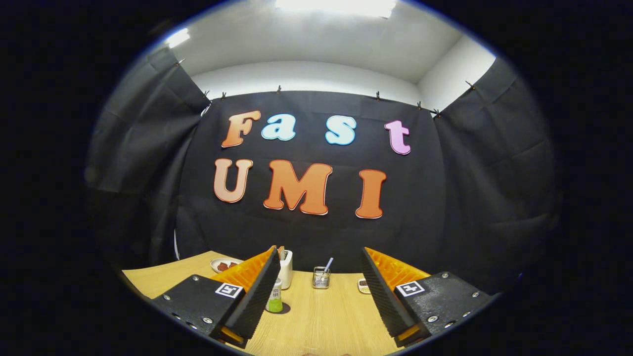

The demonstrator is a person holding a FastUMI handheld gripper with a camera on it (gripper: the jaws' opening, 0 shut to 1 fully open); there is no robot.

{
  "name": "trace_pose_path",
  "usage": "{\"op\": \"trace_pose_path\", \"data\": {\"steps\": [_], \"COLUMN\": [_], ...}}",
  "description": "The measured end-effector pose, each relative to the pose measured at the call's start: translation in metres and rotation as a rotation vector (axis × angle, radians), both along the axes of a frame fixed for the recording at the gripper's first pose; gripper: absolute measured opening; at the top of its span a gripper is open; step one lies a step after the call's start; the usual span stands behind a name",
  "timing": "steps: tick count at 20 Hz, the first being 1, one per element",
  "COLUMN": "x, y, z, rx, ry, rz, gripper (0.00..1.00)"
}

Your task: Take the bottle from table, then pour the juice into the cup, finally place the bottle on the coaster

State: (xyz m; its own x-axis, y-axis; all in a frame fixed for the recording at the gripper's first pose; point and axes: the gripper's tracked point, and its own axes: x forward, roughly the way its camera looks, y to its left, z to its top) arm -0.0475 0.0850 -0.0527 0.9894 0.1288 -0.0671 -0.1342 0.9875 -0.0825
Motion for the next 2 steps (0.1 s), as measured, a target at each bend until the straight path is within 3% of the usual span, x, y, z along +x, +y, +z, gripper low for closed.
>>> {"op": "trace_pose_path", "data": {"steps": [2], "x": [-0.004], "y": [0.0063], "z": [0.0056], "rx": [0.017], "ry": [-0.011], "rz": [0.018], "gripper": [0.97]}}
